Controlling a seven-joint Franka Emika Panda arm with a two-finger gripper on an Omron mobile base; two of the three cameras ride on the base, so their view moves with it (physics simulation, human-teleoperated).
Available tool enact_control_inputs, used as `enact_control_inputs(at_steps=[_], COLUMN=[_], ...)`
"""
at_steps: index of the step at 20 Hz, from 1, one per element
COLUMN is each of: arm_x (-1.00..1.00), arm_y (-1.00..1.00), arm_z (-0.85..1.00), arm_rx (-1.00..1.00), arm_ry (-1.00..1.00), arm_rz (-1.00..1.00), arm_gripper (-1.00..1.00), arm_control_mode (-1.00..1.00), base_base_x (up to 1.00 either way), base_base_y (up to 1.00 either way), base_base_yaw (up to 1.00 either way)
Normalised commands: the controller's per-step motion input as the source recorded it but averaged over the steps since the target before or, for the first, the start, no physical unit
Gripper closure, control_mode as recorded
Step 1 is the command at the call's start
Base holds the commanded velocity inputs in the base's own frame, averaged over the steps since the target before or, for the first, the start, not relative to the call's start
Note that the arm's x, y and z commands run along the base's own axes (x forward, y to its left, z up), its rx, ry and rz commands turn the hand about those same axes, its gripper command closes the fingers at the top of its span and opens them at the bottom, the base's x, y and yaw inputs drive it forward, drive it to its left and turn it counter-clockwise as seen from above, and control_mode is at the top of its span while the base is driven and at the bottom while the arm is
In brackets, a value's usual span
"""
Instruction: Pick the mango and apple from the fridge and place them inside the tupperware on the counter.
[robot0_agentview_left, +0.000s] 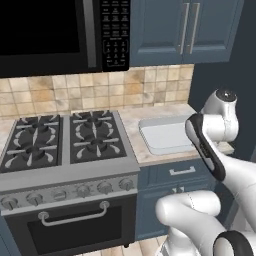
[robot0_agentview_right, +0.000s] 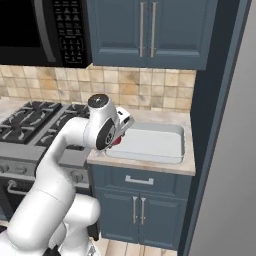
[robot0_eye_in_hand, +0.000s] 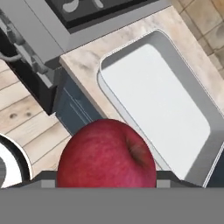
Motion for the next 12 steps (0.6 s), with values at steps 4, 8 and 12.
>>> enact_control_inputs(at_steps=[4, 8, 12], arm_x=[0.53, 0.62, 0.69], arm_y=[-0.02, 0.00, 0.00], arm_z=[-0.38, -0.39, -0.32], arm_rx=[0.12, 0.01, 0.01], arm_ry=[0.11, 0.03, 0.02], arm_rz=[-0.02, -0.01, 0.00], arm_gripper=[1.00, 1.00, 1.00], arm_control_mode=[-1.00, -1.00, -1.00], base_base_x=[0.00, 0.00, 0.00], base_base_y=[0.00, 0.00, 0.00], base_base_yaw=[0.00, 0.00, 0.00])
